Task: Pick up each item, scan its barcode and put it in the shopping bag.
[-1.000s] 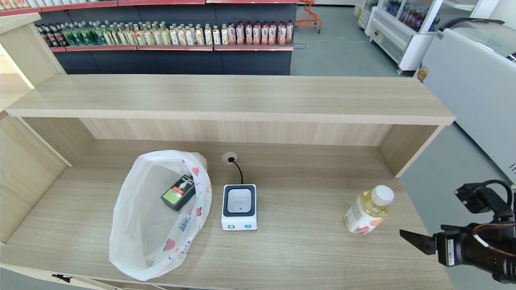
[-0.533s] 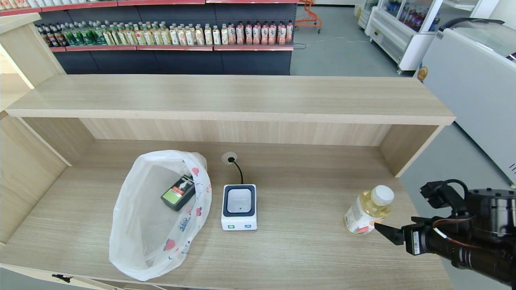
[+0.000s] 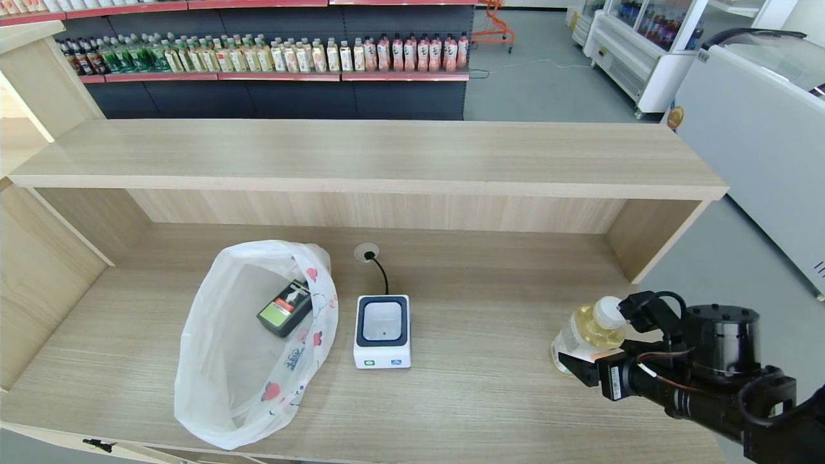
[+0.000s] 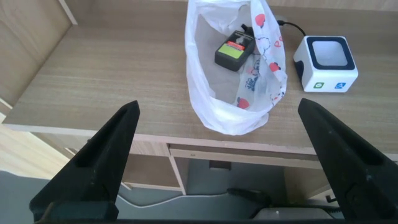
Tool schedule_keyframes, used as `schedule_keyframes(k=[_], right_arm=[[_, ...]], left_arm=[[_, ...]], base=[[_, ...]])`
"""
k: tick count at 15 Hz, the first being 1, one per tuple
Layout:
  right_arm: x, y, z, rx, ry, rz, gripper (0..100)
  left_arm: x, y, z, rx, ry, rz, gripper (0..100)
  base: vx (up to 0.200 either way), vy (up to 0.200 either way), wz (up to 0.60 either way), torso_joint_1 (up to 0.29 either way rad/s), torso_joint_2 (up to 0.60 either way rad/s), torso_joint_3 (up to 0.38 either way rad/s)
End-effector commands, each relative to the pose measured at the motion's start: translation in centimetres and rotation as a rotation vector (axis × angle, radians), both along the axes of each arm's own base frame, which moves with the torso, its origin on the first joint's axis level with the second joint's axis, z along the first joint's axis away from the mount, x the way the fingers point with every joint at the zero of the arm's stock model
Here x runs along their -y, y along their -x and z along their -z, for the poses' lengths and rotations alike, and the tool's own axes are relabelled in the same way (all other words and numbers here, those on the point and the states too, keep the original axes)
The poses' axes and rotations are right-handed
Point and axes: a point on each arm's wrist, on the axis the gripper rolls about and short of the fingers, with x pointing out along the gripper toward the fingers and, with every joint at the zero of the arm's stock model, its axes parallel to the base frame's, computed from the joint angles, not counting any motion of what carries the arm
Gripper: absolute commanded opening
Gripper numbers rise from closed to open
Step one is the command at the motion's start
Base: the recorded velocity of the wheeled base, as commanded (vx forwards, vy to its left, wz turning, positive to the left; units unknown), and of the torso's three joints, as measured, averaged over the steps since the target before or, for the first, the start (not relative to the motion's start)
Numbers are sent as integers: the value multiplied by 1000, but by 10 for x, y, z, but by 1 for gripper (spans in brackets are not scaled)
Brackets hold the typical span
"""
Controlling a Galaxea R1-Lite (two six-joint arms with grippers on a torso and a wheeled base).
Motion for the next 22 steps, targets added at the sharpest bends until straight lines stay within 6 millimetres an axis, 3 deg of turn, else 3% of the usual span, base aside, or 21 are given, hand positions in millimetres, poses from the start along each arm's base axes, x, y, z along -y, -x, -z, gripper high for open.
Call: schedule_keyframes(k=[1, 9, 13, 14, 22], right_arm=[[-5, -8, 14, -25, 16, -17, 100], [-25, -38, 28, 120, 17, -75, 100], [-33, -57, 24, 199, 16, -90, 100], [-34, -59, 23, 208, 13, -91, 0], [-38, -61, 20, 226, 12, -103, 0]], left_arm=[[0, 0, 0, 0, 1, 0, 100], [0, 0, 0, 0, 1, 0, 100], [0, 0, 0, 0, 1, 0, 100], [0, 0, 0, 0, 1, 0, 100], [0, 0, 0, 2, 1, 0, 100]], base=[[0, 0, 0, 0, 0, 0], [0, 0, 0, 0, 0, 0], [0, 0, 0, 0, 0, 0], [0, 0, 0, 0, 0, 0], [0, 0, 0, 0, 0, 0]])
